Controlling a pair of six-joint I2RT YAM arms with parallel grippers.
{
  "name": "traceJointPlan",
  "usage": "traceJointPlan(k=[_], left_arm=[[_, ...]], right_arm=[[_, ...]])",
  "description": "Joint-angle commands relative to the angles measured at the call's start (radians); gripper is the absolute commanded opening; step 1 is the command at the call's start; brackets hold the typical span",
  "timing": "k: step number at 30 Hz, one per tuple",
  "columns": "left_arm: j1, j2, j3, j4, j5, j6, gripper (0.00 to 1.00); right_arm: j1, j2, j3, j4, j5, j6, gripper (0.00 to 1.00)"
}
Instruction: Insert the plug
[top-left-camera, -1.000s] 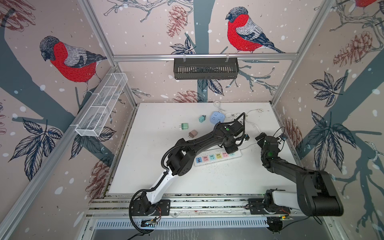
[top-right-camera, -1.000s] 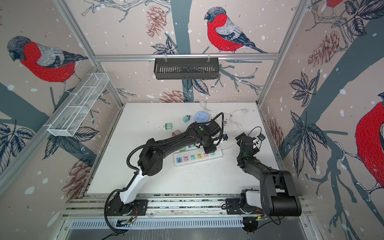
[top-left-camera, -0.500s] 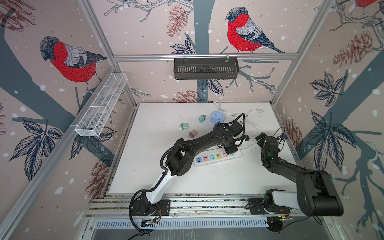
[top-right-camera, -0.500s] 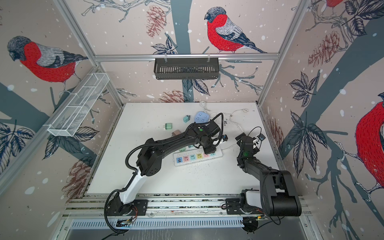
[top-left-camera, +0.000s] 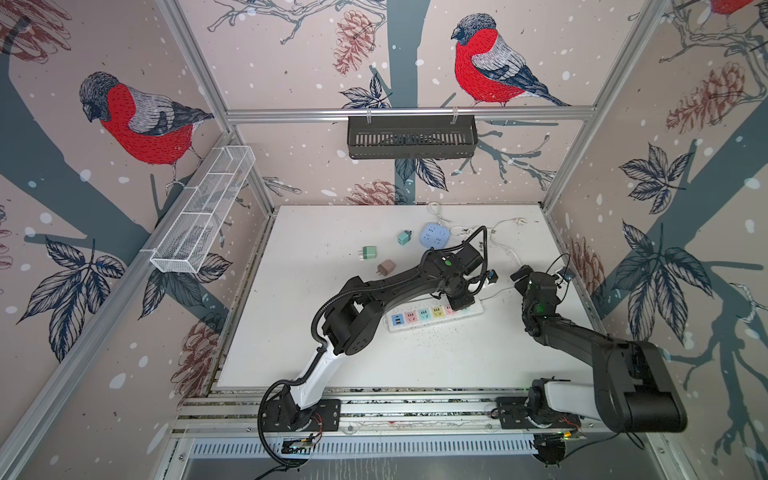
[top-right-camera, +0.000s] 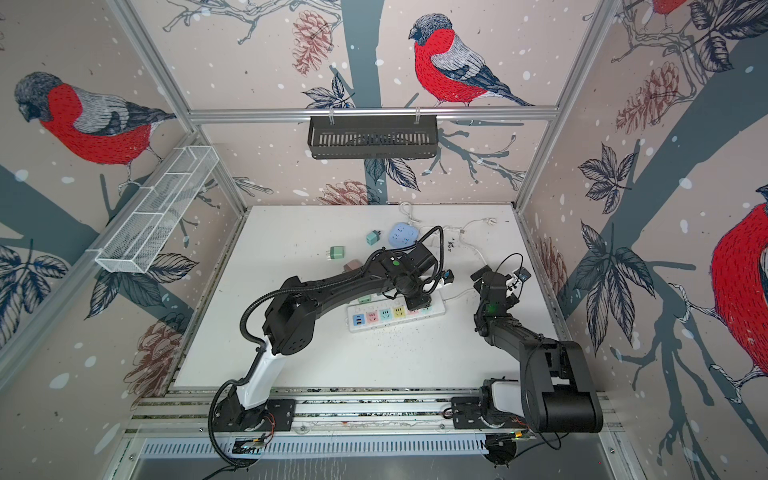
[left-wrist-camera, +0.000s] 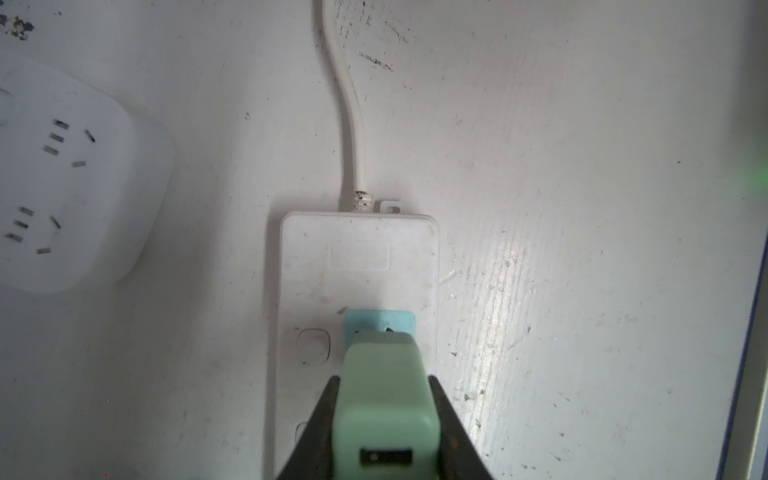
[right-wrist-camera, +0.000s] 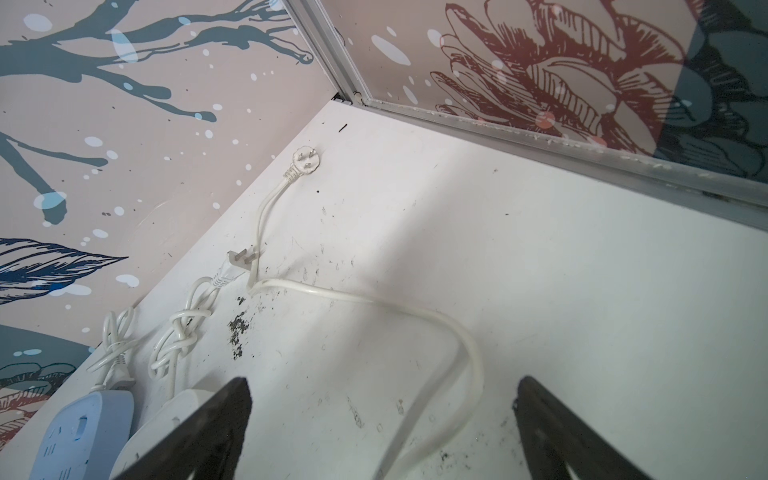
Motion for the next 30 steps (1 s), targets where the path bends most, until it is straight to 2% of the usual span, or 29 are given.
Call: traceJointPlan(k=[1, 12, 30], left_arm=[[0.002, 0.005, 0.018, 0.024, 0.005, 0.005, 0.0], [0.002, 0.066, 0.083, -0.05, -0.033, 0.001, 0.0], [-0.003, 0.035, 0.066, -0.069, -0.051, -0.001, 0.0]], right_arm=[[0.002, -0.002, 0.002, 0.031, 0.001, -0.005, 1.0], [0.001, -0.001, 0.004, 0.031, 0.0, -0.006, 1.0], [0.001, -0.001, 0.004, 0.031, 0.002, -0.005, 1.0]])
